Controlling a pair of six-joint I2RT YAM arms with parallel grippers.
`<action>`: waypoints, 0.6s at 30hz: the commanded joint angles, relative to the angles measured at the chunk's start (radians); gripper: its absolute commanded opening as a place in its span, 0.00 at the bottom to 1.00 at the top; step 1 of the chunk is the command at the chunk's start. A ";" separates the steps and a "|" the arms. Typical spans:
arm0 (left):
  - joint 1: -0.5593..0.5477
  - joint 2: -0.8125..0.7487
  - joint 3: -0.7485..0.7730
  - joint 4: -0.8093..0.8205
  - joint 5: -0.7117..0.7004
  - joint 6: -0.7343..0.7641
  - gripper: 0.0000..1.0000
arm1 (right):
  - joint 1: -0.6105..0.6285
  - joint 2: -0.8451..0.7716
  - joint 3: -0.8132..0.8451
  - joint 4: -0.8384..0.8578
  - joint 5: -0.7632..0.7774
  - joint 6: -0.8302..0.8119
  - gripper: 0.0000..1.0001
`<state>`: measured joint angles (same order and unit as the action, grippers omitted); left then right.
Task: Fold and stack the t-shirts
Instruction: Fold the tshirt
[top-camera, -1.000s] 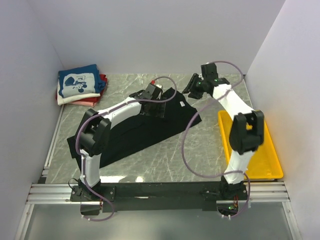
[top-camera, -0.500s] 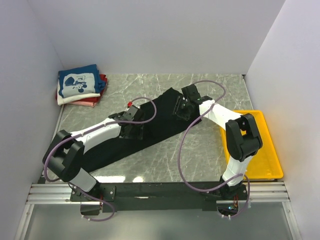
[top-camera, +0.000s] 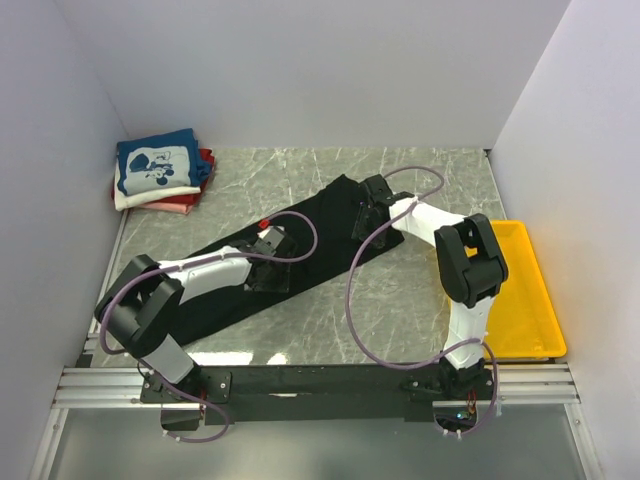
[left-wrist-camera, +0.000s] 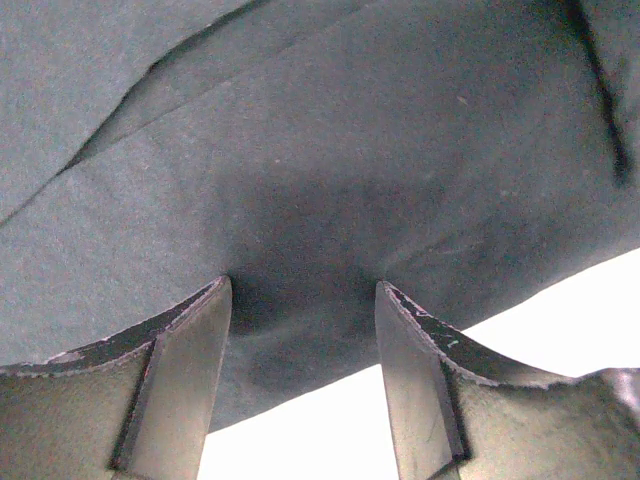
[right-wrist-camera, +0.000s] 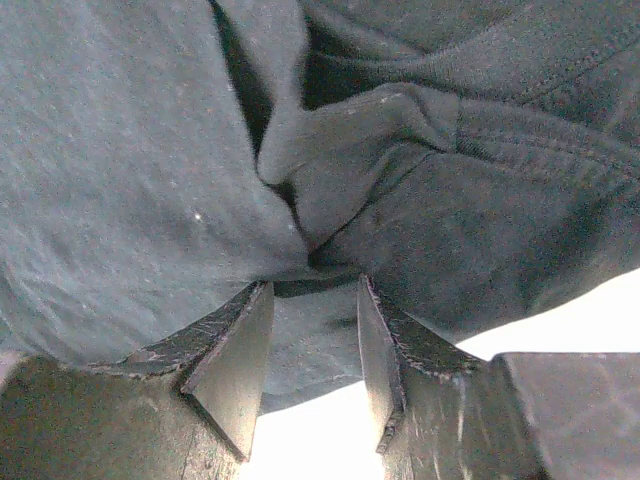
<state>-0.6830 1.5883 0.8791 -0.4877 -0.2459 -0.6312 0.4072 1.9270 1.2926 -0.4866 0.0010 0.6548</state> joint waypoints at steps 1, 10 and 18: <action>-0.039 0.035 0.023 0.050 0.046 -0.035 0.64 | -0.018 0.030 0.074 -0.061 0.093 -0.043 0.46; -0.095 0.123 0.073 0.161 0.264 -0.097 0.63 | -0.135 0.188 0.279 -0.171 0.079 -0.109 0.46; -0.225 0.271 0.236 0.280 0.382 -0.275 0.64 | -0.200 0.386 0.640 -0.325 0.076 -0.162 0.45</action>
<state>-0.8501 1.7905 1.0866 -0.3061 -0.0151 -0.7773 0.2226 2.2562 1.8194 -0.7227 0.0586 0.5323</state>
